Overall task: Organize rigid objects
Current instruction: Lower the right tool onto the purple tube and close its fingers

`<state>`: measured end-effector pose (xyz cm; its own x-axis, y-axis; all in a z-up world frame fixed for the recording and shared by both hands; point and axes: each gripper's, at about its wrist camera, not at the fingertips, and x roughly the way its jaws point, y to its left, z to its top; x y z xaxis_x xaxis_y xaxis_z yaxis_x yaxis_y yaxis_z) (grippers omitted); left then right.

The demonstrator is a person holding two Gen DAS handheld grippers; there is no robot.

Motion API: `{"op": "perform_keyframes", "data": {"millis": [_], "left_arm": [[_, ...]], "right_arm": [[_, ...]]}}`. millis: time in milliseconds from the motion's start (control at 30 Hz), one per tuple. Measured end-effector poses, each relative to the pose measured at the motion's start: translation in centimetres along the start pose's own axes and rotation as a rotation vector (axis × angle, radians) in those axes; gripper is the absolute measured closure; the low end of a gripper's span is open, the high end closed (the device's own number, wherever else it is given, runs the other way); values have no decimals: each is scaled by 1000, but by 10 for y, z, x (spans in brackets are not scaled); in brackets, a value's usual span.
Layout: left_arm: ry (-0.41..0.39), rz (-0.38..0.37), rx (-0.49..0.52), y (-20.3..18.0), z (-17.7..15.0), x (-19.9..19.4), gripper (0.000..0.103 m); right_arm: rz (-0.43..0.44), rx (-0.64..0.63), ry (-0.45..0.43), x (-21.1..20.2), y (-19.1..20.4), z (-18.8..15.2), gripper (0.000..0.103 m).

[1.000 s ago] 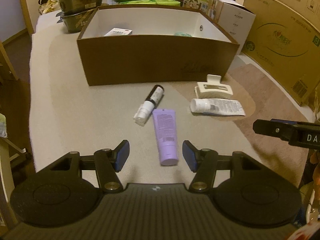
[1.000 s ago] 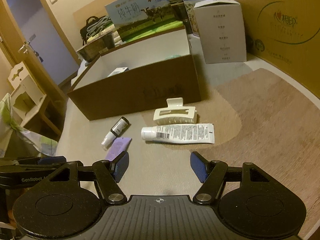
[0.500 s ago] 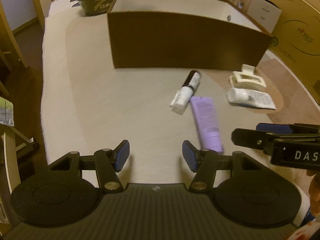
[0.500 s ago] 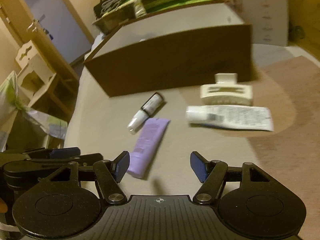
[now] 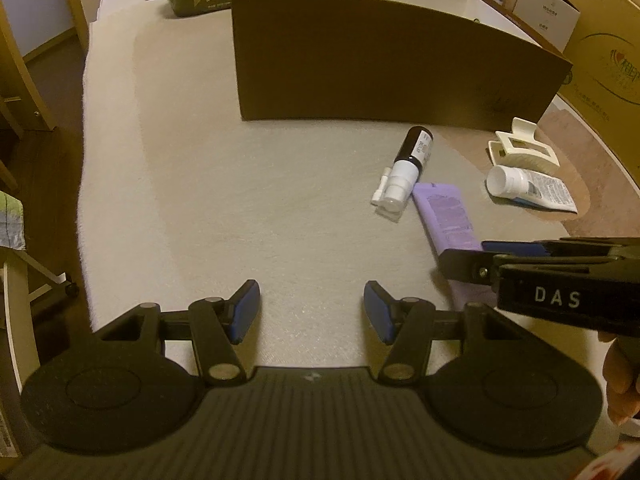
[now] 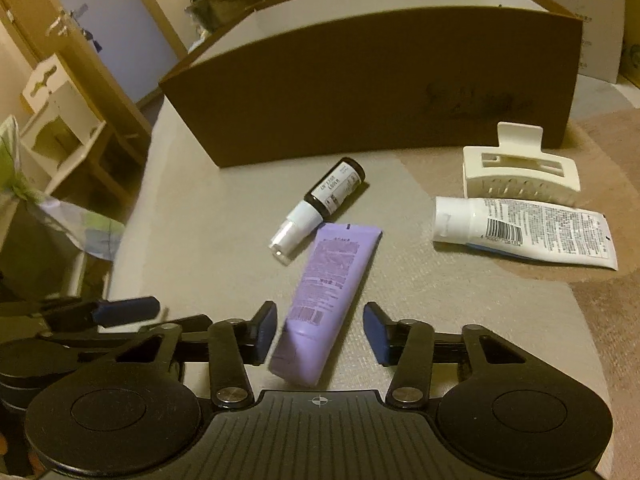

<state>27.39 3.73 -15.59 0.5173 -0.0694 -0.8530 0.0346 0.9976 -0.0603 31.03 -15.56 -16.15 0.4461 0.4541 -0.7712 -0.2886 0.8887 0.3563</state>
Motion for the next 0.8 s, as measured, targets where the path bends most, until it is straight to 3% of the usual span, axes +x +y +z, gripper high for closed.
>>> {"op": "perform_keyframes", "data": {"millis": [100, 400, 567, 800], "left_arm": [[-5, -11, 9, -2, 0, 1, 48], [-11, -36, 37, -11, 4, 5, 48], [-21, -44, 51, -12, 8, 6, 48], [-33, -48, 72, -14, 12, 11, 48]], "right_arm": [[-13, -15, 4, -2, -7, 1, 71], [-37, -14, 7, -16, -36, 6, 69], [-48, -36, 1, -6, -28, 11, 65], [-112, -146, -21, 2, -12, 7, 67]]}}
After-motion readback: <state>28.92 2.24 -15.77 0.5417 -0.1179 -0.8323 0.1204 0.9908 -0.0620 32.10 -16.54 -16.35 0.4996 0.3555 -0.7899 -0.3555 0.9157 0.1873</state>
